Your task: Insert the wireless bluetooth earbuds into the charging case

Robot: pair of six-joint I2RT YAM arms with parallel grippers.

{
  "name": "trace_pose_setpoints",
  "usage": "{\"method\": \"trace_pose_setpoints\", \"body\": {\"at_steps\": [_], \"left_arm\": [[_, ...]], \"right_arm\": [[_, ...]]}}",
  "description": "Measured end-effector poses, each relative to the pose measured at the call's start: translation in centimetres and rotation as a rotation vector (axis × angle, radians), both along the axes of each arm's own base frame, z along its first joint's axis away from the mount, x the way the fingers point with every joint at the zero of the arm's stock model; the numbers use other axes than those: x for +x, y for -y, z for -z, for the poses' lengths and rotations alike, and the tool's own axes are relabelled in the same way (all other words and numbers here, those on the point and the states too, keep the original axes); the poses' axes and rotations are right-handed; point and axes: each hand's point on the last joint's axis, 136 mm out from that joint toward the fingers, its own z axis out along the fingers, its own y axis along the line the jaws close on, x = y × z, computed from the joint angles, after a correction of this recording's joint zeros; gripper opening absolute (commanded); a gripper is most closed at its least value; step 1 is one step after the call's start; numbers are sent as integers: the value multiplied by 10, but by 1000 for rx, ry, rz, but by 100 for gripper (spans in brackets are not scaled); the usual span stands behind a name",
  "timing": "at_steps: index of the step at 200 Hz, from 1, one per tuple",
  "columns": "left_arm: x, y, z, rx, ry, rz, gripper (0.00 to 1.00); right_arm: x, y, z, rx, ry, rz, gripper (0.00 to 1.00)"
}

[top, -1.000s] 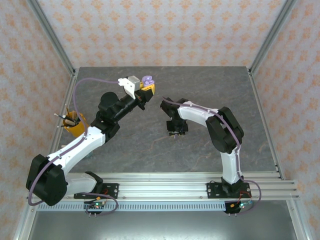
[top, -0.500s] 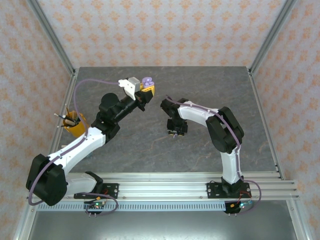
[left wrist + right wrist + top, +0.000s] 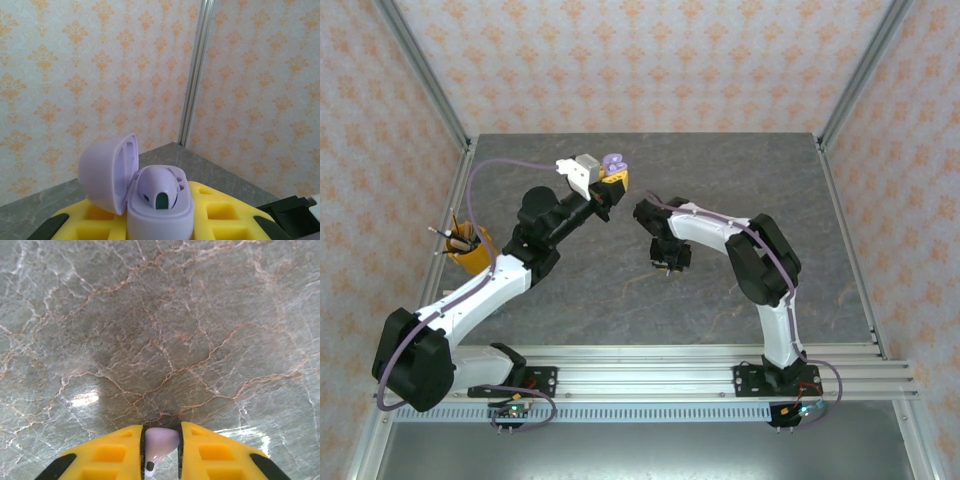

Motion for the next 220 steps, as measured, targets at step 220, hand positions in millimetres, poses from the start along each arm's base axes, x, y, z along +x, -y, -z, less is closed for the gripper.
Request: {"method": "trace_pose_setpoints", "body": {"at_steps": [220], "left_arm": [[1, 0, 2, 29, -4, -2, 0]], "right_arm": [[18, -2, -103, 306, 432, -150, 15]]}}
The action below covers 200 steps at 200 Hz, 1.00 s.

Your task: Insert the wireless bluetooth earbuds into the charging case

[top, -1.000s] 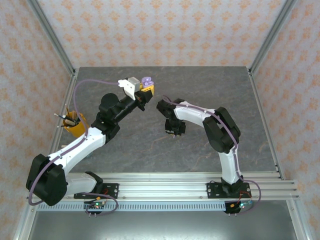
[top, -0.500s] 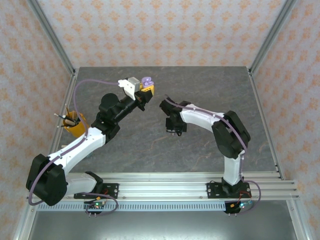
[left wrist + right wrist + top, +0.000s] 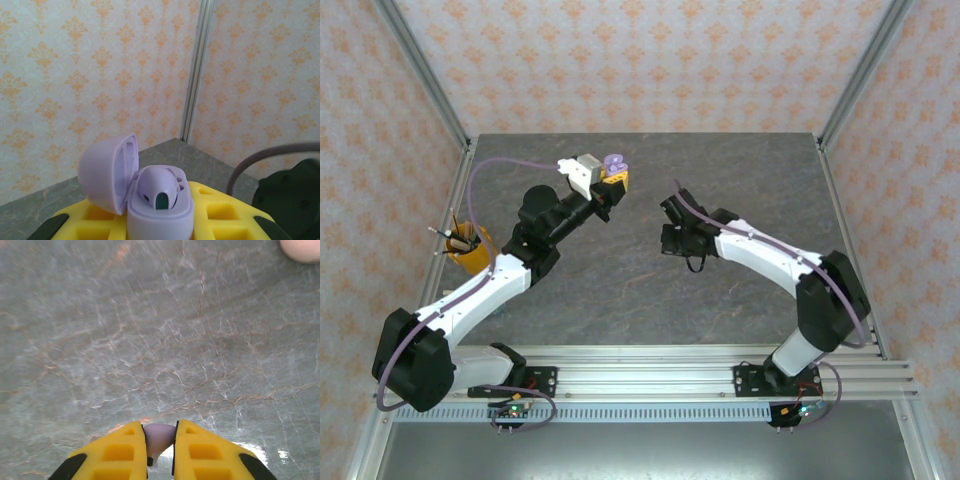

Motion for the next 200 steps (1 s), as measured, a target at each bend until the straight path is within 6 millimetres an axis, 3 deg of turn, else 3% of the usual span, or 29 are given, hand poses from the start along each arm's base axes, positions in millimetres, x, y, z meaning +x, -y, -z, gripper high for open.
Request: {"method": "trace_pose_setpoints", "body": {"at_steps": [45, 102, 131, 165, 200], "left_arm": [[1, 0, -8, 6, 11, -1, 0], [-6, 9, -16, 19, 23, 65, 0], [-13, 16, -23, 19, 37, 122, 0], [-17, 28, -31, 21, 51, 191, 0], [-27, 44, -37, 30, 61, 274, 0]], "right_arm": [[10, 14, -69, 93, 166, 28, 16], [21, 26, -211, 239, 470, 22, 18], [18, 28, -269, 287, 591, 1, 18], [14, 26, -308, 333, 671, -31, 19], [8, 15, -325, 385, 705, -97, 19]]}}
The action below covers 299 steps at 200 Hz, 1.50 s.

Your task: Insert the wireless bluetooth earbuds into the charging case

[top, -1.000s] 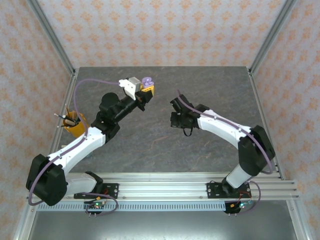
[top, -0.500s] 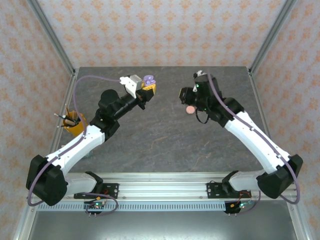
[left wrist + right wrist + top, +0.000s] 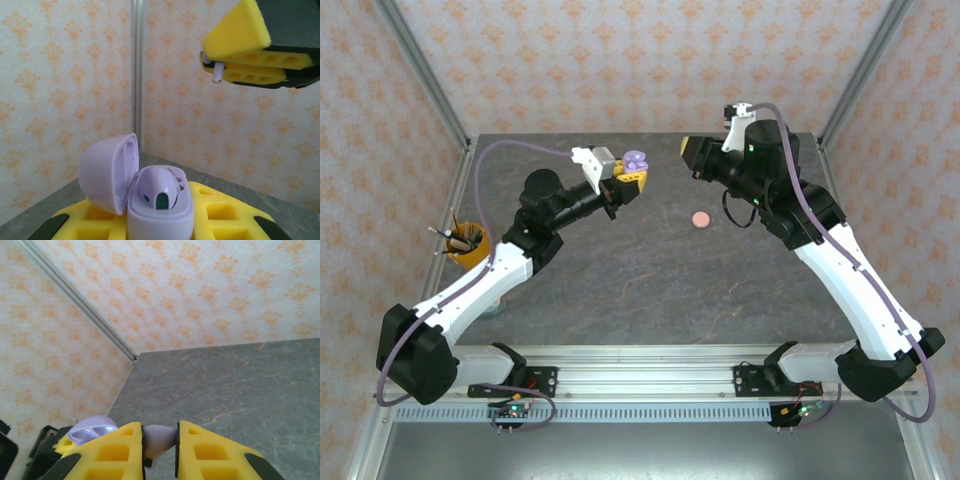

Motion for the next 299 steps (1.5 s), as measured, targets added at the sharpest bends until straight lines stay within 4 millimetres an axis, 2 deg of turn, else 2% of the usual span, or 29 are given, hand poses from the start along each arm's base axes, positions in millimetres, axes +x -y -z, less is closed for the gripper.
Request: {"method": "trace_pose_setpoints", "body": {"at_steps": [61, 89, 147, 216, 299], "left_arm": [[-7, 20, -18, 10, 50, 100, 0], [-3, 24, -22, 9, 56, 113, 0], [-3, 33, -24, 11, 58, 141, 0], [-1, 35, -31, 4, 71, 143, 0], [-2, 38, -30, 7, 66, 149, 0]], "right_arm": [[-11, -17, -14, 40, 56, -119, 19], [-13, -19, -18, 50, 67, -140, 19], [-15, -23, -14, 53, 61, -165, 19], [-13, -29, -8, 49, 43, -183, 19], [-10, -33, 1, 45, 17, -193, 19]]}}
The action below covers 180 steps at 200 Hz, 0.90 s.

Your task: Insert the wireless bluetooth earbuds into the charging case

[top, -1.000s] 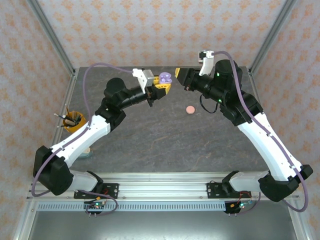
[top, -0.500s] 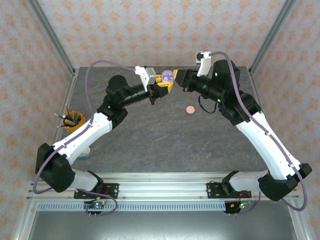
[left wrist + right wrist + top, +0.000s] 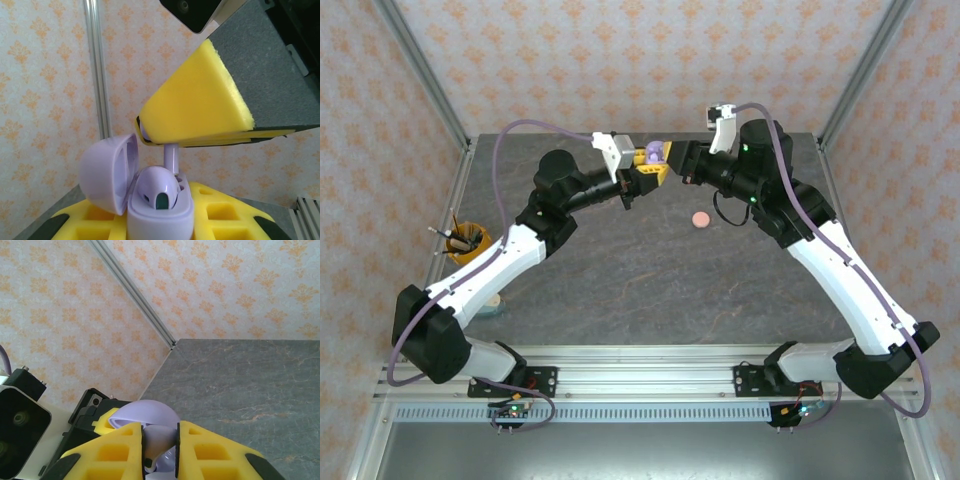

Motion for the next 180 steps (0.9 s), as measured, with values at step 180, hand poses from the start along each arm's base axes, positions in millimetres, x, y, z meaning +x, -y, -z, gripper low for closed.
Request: {"method": "trace_pose_setpoints", "body": {"at_steps": [180], "left_arm": [[1, 3, 4, 11, -5, 3, 0]], "right_arm": [[-1, -1, 9, -53, 7, -19, 18]]}}
